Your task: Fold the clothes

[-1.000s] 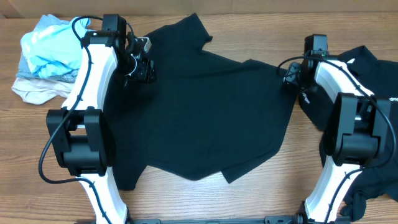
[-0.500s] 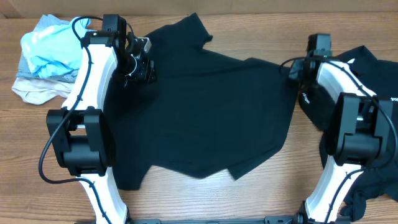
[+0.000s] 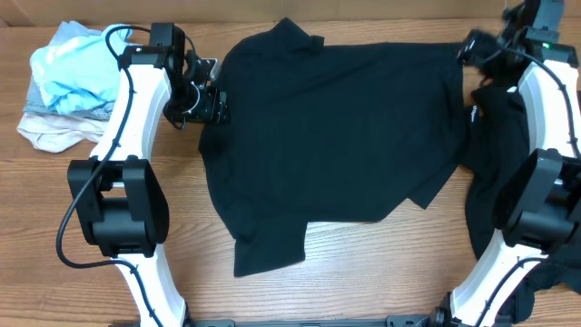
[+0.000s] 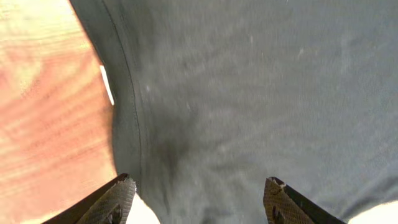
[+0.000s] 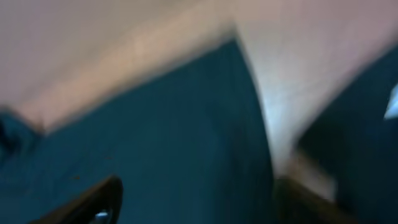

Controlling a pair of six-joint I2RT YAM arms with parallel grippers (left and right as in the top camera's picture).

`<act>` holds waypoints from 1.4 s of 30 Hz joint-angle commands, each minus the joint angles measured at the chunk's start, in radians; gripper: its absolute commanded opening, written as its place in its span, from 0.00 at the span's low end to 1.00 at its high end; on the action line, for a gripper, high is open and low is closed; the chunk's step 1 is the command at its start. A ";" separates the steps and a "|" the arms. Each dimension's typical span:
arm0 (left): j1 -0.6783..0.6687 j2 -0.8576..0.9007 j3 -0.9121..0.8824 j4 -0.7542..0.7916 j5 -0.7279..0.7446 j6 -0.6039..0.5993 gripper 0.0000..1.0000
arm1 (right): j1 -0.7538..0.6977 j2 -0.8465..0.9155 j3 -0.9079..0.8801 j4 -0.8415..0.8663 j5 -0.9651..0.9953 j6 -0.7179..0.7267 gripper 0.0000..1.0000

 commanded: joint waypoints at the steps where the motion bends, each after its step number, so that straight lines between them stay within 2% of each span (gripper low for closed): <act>1: 0.002 -0.007 0.003 -0.024 -0.005 -0.007 0.70 | 0.002 -0.085 0.002 -0.160 -0.058 0.043 0.78; 4: 0.000 -0.004 -0.019 -0.029 -0.005 -0.007 0.69 | 0.004 -0.079 -0.013 -0.401 -0.040 0.048 0.69; 6: 0.000 0.002 -0.036 -0.025 -0.005 -0.007 0.64 | 0.011 -0.077 -0.056 -0.476 -0.018 0.064 0.62; 11: 0.000 0.003 -0.104 0.014 -0.005 -0.007 0.62 | 0.013 -0.077 -0.243 -0.489 0.040 0.099 0.30; 14: 0.000 0.003 -0.124 0.013 -0.006 -0.007 0.61 | 0.002 -0.077 -0.346 -0.456 0.037 0.116 0.23; 17: 0.000 0.003 -0.130 0.016 -0.006 -0.007 0.61 | -0.002 -0.077 -0.444 -0.415 0.036 0.116 0.24; 18: 0.000 0.003 -0.130 0.018 -0.006 -0.007 0.62 | -0.002 -0.077 -0.471 -0.402 0.036 0.116 0.29; 19: 0.000 0.003 -0.130 0.022 -0.006 -0.007 0.63 | -0.002 -0.077 -0.498 -0.388 0.036 0.116 0.39; 25: 0.000 0.003 -0.130 0.053 -0.030 -0.007 0.68 | -0.001 -0.077 -0.576 -0.349 0.028 0.116 0.43; 31: 0.000 0.003 -0.186 0.129 -0.058 -0.006 0.52 | 0.000 -0.077 -0.653 -0.299 0.007 0.116 0.43; 34: 0.000 0.003 -0.245 0.176 -0.056 -0.007 0.41 | 0.000 -0.077 -0.669 -0.284 -0.008 0.114 0.36; 37: 0.000 0.003 -0.302 0.224 -0.058 -0.006 0.39 | -0.003 -0.078 -0.651 -0.294 -0.005 0.091 0.25; 40: 0.000 0.003 -0.345 0.267 -0.055 -0.007 0.35 | -0.028 -0.082 -0.595 -0.344 0.049 0.093 0.06; 42: 0.000 0.003 -0.358 0.279 -0.055 -0.007 0.34 | -0.051 -0.088 -0.544 -0.381 0.096 0.101 0.04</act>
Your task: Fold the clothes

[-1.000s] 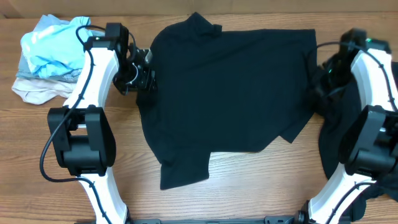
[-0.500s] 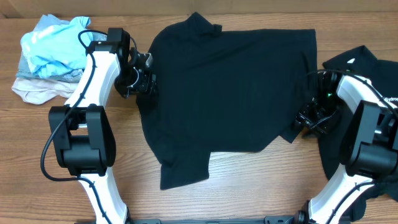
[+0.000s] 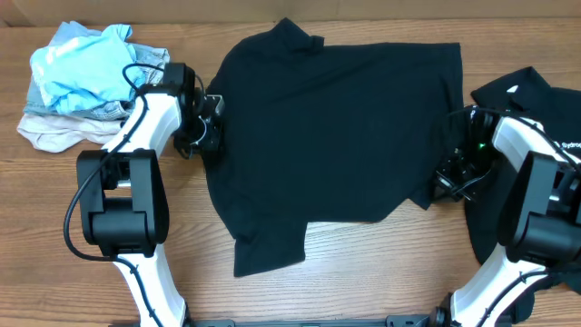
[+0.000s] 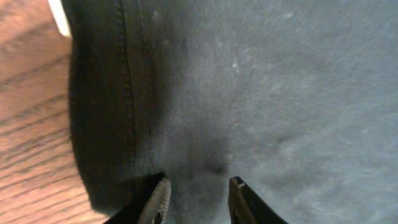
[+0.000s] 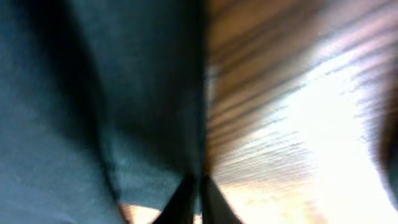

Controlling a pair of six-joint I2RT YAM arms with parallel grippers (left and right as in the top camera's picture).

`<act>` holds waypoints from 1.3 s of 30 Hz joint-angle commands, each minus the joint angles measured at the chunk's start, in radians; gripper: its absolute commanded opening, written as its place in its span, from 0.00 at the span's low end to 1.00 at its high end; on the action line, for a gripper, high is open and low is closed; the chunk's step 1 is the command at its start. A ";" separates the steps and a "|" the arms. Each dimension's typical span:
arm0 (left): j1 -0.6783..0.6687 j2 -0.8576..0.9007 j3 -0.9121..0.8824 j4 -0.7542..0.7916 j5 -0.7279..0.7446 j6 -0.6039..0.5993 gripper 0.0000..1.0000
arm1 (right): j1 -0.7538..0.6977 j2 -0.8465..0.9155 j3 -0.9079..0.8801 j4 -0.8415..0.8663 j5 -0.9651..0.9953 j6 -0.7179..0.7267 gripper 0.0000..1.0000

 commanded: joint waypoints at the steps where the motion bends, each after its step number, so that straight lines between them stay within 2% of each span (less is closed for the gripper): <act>1: 0.000 0.002 -0.026 0.011 -0.006 -0.004 0.34 | -0.051 0.008 0.091 -0.039 0.108 0.019 0.04; 5: 0.009 0.002 -0.027 0.013 -0.021 -0.008 0.34 | -0.111 -0.007 0.178 -0.110 0.227 0.084 0.04; 9: 0.016 0.002 -0.027 0.017 -0.024 -0.019 0.34 | -0.164 -0.019 0.202 -0.138 0.235 0.084 0.04; 10: 0.017 0.002 -0.027 0.017 -0.024 -0.020 0.35 | -0.175 -0.020 0.202 -0.141 0.235 0.085 0.07; 11: 0.017 0.002 -0.027 0.017 -0.025 -0.023 0.36 | -0.185 -0.020 0.202 -0.145 0.235 0.085 0.25; 12: 0.017 0.002 -0.027 0.016 -0.024 -0.023 0.40 | -0.193 -0.019 0.202 -0.151 0.235 0.085 0.49; 13: 0.017 0.002 -0.027 0.016 -0.024 -0.024 0.42 | -0.200 -0.020 0.202 -0.156 0.235 0.084 0.57; 14: 0.017 0.002 -0.027 0.016 -0.025 -0.026 0.45 | -0.207 -0.023 0.202 -0.161 0.235 0.078 0.60; 17: 0.017 0.002 -0.027 0.016 -0.025 -0.026 0.52 | -0.217 -0.040 0.207 -0.166 0.230 0.062 0.62; 19: 0.018 0.002 -0.027 0.016 -0.025 -0.026 0.53 | -0.219 -0.061 0.211 -0.164 0.200 0.061 0.63; 20: 0.018 0.002 -0.027 0.016 -0.025 -0.026 0.49 | -0.219 -0.077 0.211 -0.161 0.183 0.056 0.63; 24: 0.017 0.002 -0.034 0.025 -0.012 -0.064 0.42 | -0.209 -0.149 0.211 -0.139 0.136 0.041 0.64; 25: 0.017 0.002 -0.039 0.032 -0.009 -0.068 0.33 | -0.207 -0.167 0.211 -0.131 0.120 0.031 0.64; 27: 0.017 0.002 -0.057 0.045 -0.010 -0.068 0.08 | -0.205 -0.199 0.211 -0.118 0.080 0.016 0.64; 28: 0.017 0.002 -0.070 0.056 -0.010 -0.077 0.04 | -0.205 -0.211 0.211 -0.113 0.063 0.016 0.64; 30: 0.018 0.002 -0.100 0.073 -0.025 -0.094 0.04 | -0.203 -0.232 0.211 -0.107 0.026 0.014 0.64; 32: 0.025 0.002 -0.137 0.090 -0.098 -0.171 0.04 | -0.198 -0.241 0.211 -0.105 -0.016 -0.016 0.64; 36: 0.079 0.002 -0.200 0.076 -0.331 -0.433 0.04 | -0.164 -0.242 0.207 -0.119 -0.058 -0.037 0.64; 39: 0.167 0.002 -0.212 0.059 -0.364 -0.476 0.04 | -0.111 -0.242 0.206 -0.124 -0.058 -0.042 0.64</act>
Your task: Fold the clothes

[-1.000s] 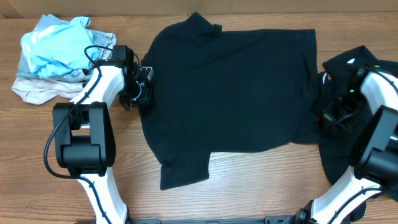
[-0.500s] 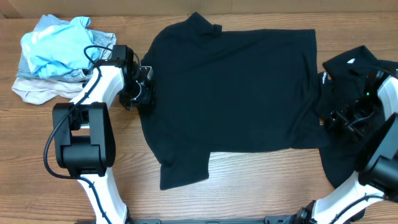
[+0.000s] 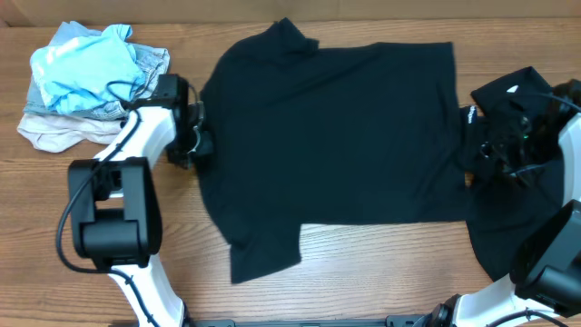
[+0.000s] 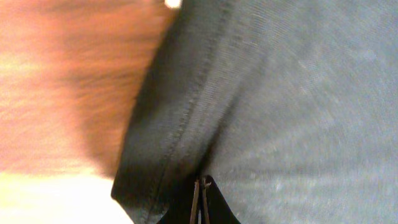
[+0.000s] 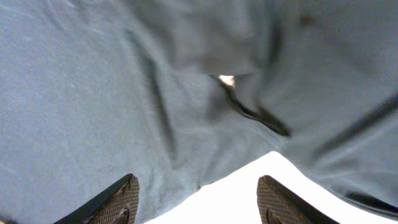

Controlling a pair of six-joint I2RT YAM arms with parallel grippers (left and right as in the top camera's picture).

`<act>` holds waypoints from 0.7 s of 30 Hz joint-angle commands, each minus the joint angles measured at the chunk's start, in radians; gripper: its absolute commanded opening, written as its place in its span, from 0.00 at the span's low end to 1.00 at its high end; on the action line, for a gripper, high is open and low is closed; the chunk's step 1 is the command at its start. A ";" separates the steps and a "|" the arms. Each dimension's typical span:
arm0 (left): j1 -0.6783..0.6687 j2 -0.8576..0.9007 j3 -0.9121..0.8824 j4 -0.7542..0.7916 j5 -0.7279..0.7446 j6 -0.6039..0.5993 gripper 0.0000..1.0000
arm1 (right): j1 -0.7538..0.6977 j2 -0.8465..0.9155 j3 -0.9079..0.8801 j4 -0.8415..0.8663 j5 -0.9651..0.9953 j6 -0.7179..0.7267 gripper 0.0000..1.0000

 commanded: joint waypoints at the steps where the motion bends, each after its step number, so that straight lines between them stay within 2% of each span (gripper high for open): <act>1: 0.142 0.070 -0.073 -0.024 -0.235 -0.142 0.04 | 0.067 -0.018 0.018 -0.002 -0.038 -0.027 0.65; 3: 0.205 0.070 -0.050 -0.029 -0.191 -0.136 0.04 | 0.116 -0.018 0.015 0.001 -0.032 -0.026 0.68; 5: 0.259 0.070 -0.015 -0.032 -0.075 -0.082 0.04 | 0.162 -0.018 0.002 0.016 -0.016 -0.026 0.70; 7: 0.285 0.070 0.021 -0.033 0.048 -0.016 0.04 | 0.204 -0.018 -0.022 0.048 0.026 -0.004 0.71; 9: 0.285 0.070 0.051 -0.035 0.109 0.035 0.04 | 0.234 -0.018 -0.055 0.088 0.060 0.024 0.70; 12: 0.259 0.070 0.087 -0.046 0.123 0.109 0.06 | 0.259 -0.017 -0.113 0.140 0.063 0.029 0.68; 15: 0.220 0.070 0.106 -0.050 0.123 0.149 0.09 | 0.272 -0.016 -0.167 0.214 0.031 -0.059 0.65; 16: 0.208 0.070 0.110 -0.049 0.123 0.153 0.10 | 0.276 -0.016 -0.183 0.241 0.017 -0.069 0.61; 17: 0.197 0.070 0.113 -0.048 0.123 0.156 0.12 | 0.275 -0.016 -0.199 0.274 0.000 -0.064 0.53; 18: 0.185 0.070 0.116 -0.048 0.123 0.157 0.14 | 0.275 -0.016 -0.219 0.321 -0.030 -0.064 0.37; 19: 0.175 0.070 0.119 -0.048 0.123 0.160 0.16 | 0.276 -0.016 -0.240 0.368 -0.059 -0.064 0.25; 21: 0.158 0.070 0.130 -0.055 0.122 0.169 0.30 | 0.278 -0.016 -0.295 0.481 -0.155 -0.064 0.05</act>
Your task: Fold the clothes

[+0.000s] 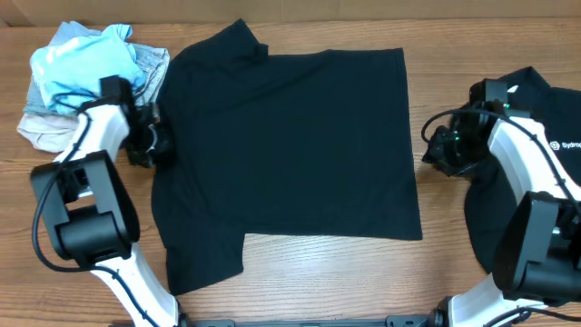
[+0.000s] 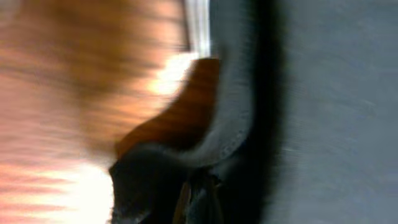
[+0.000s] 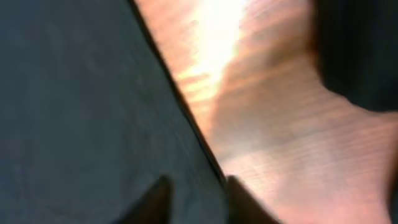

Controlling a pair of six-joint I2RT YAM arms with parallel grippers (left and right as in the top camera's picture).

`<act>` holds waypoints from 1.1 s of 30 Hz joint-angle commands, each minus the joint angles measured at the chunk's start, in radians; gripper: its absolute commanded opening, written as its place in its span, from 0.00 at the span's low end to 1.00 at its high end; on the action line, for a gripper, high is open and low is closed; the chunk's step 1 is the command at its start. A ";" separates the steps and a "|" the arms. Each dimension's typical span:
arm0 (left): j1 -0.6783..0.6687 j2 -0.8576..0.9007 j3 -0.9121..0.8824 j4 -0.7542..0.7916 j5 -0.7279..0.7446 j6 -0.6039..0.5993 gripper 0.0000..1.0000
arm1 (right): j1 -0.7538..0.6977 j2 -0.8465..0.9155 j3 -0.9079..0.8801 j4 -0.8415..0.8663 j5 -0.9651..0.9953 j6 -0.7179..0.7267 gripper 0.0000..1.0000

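A black T-shirt [image 1: 290, 136] lies spread flat on the wooden table [image 1: 318, 282], collar toward the far edge. My left gripper [image 1: 150, 145] sits at its left side and is shut on a bunched fold of that edge [image 2: 186, 168]; the left wrist view is blurred. My right gripper [image 1: 434, 150] is at the shirt's right hem. Its fingers stand apart, open, astride the hem line [image 3: 186, 124], with cloth on one side and bare wood on the other. That view is blurred too.
A heap of light blue and beige clothes [image 1: 77, 68] lies at the far left, just beyond my left arm. Another black garment with white lettering [image 1: 536, 191] is piled at the right edge under my right arm.
The whole shirt now lies further left on the table, with my left gripper still shut on its left edge. My right gripper has moved from over the black pile to the shirt's right hem.
First my left gripper hung open over the shirt's left edge, the right one up at the far right corner. Then the left was closing on the edge, the right shut on the rumpled lower right corner. That corner later lay flat, released; now the shirt sits further left.
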 commanded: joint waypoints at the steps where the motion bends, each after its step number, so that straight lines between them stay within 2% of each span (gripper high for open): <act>1: -0.029 0.021 0.046 -0.016 0.022 0.052 0.43 | 0.010 -0.016 -0.082 0.113 -0.171 -0.014 0.04; 2: -0.030 0.021 0.059 -0.029 0.020 0.052 0.51 | 0.015 -0.016 -0.117 0.172 -0.217 -0.013 0.04; 4: -0.027 0.021 0.108 -0.085 0.020 0.052 0.57 | 0.034 -0.016 -0.195 0.296 -0.254 0.035 0.04; 7: -0.016 0.021 0.195 -0.175 0.020 0.052 0.60 | 0.060 -0.016 -0.287 0.436 -0.234 0.101 0.04; 11: -0.001 0.021 0.301 -0.276 0.006 0.052 0.65 | 0.065 -0.016 -0.362 0.557 -0.074 0.182 0.04; 13: 0.000 0.021 0.323 -0.296 -0.021 0.052 0.72 | 0.062 -0.016 -0.365 0.569 0.017 0.201 0.04; 14: 0.000 0.021 0.325 -0.299 -0.039 0.052 0.79 | 0.061 -0.016 -0.365 0.581 0.049 0.201 0.04; 16: 0.000 0.021 0.325 -0.308 -0.072 0.051 0.91 | 0.058 -0.016 -0.365 0.615 0.073 0.201 0.04; 18: 0.000 0.021 0.324 -0.321 -0.079 0.052 0.98 | 0.056 -0.016 -0.363 0.639 0.072 0.201 0.04; 20: 0.001 0.021 0.324 -0.338 -0.079 0.052 1.00 | 0.056 -0.016 -0.363 0.658 0.077 0.204 0.04; 26: 0.002 0.021 0.301 -0.372 -0.104 0.051 1.00 | 0.007 -0.016 -0.363 0.662 0.119 0.362 0.04; 29: 0.009 0.021 0.272 -0.370 -0.104 0.051 1.00 | -0.023 -0.016 -0.362 0.674 0.002 0.298 0.04; 31: 0.014 0.021 0.253 -0.367 -0.102 0.051 1.00 | -0.029 -0.018 -0.357 0.678 -0.142 0.167 0.15; 32: 0.018 0.021 0.242 -0.369 -0.092 0.051 1.00 | -0.031 -0.023 -0.349 0.661 -0.200 0.127 0.28; 33: 0.019 0.021 0.239 -0.373 -0.079 0.051 1.00 | -0.031 -0.027 -0.345 0.651 -0.222 0.114 0.34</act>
